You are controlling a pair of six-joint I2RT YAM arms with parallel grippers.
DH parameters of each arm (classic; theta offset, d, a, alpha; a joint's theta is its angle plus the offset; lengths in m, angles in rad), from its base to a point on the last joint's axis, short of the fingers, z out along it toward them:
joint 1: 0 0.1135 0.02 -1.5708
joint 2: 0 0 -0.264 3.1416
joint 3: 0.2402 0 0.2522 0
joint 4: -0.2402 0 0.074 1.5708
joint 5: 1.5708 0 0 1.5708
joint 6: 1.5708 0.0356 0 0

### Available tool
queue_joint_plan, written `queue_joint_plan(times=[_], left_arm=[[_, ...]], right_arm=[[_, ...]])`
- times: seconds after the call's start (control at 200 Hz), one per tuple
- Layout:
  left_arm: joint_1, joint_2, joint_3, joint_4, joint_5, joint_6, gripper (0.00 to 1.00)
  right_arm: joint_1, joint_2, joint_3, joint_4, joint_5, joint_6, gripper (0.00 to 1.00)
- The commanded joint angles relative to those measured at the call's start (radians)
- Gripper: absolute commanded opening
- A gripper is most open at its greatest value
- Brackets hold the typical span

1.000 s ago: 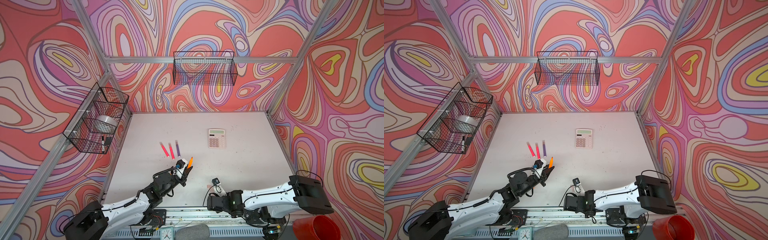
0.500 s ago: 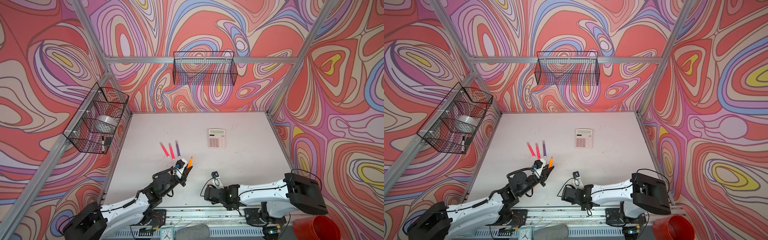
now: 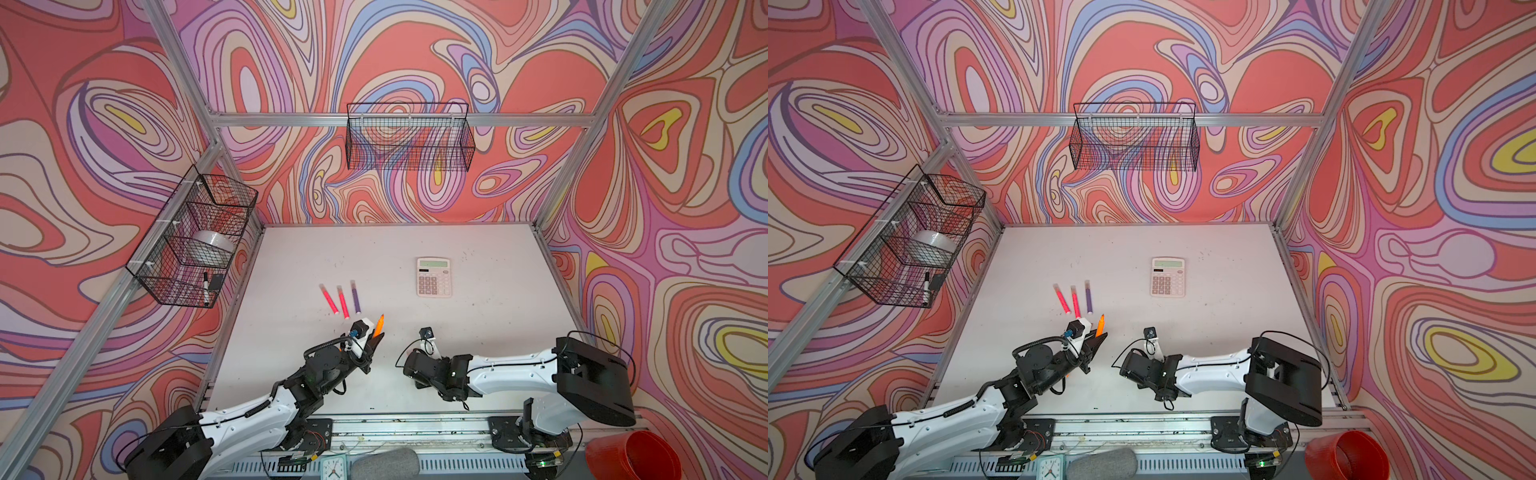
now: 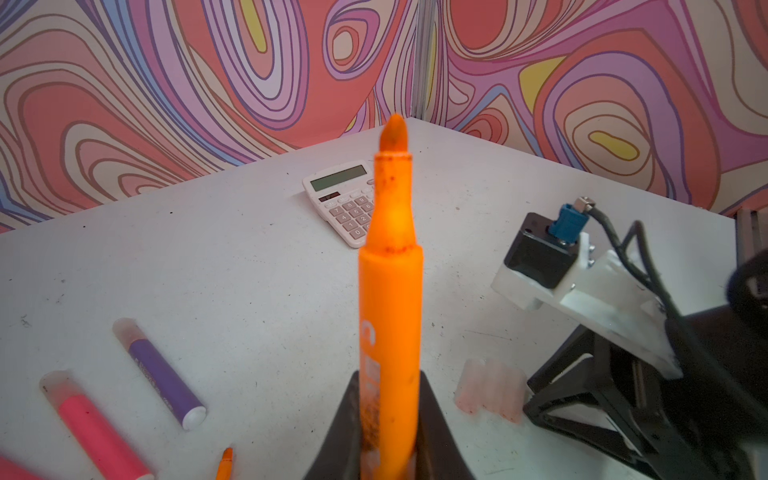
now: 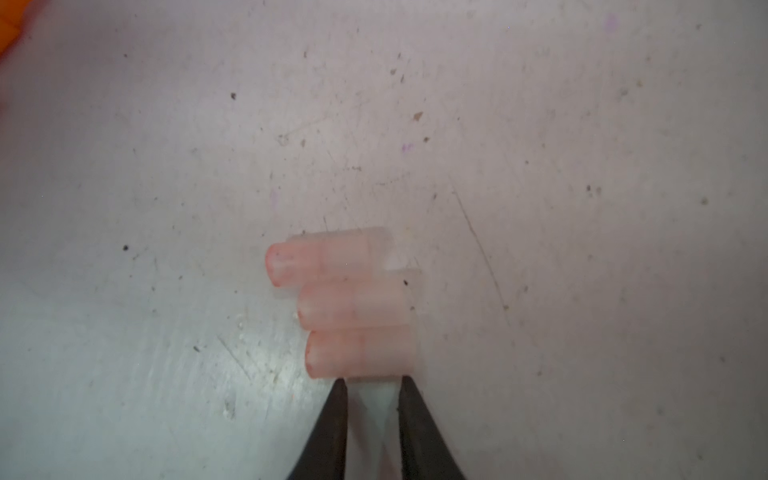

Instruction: Insert the pens into the pen caps

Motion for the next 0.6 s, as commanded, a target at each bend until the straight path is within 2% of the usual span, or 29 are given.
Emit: queue_joint_plan(times=[0.0,0.145,0.23,0.35,0.516,0.596], left_arm=[[0.003,-0.019,-0.010,-0.005,-0.013,0.015,0.00],[0.003,-0.027,-0.013,-0.009,-0.016,0.017,0.00],[0.003,-0.027,-0.012,-0.011,-0.024,0.021,0.00],[0.003,-0.028,-0.015,-0.014,-0.037,0.018,0.00],[0.003,-0.029,-0.019,-0.014,-0.142,-0.006,0.00],[0.003,-0.030,-0.027,-0.008,-0.188,-0.025,0.00]], right_arm=[[-0.041,0.087,-0.016,-0.002,-0.055,-0.056,0.23],[-0.085,0.132,0.021,0.014,-0.042,-0.080,0.22],[-0.101,0.133,0.036,0.012,-0.028,-0.081,0.25],[-0.105,0.086,0.051,-0.015,0.017,-0.077,0.34],[-0.106,-0.038,0.087,-0.057,0.079,-0.077,0.43],[-0.109,-0.103,0.097,-0.033,0.104,-0.076,0.51]])
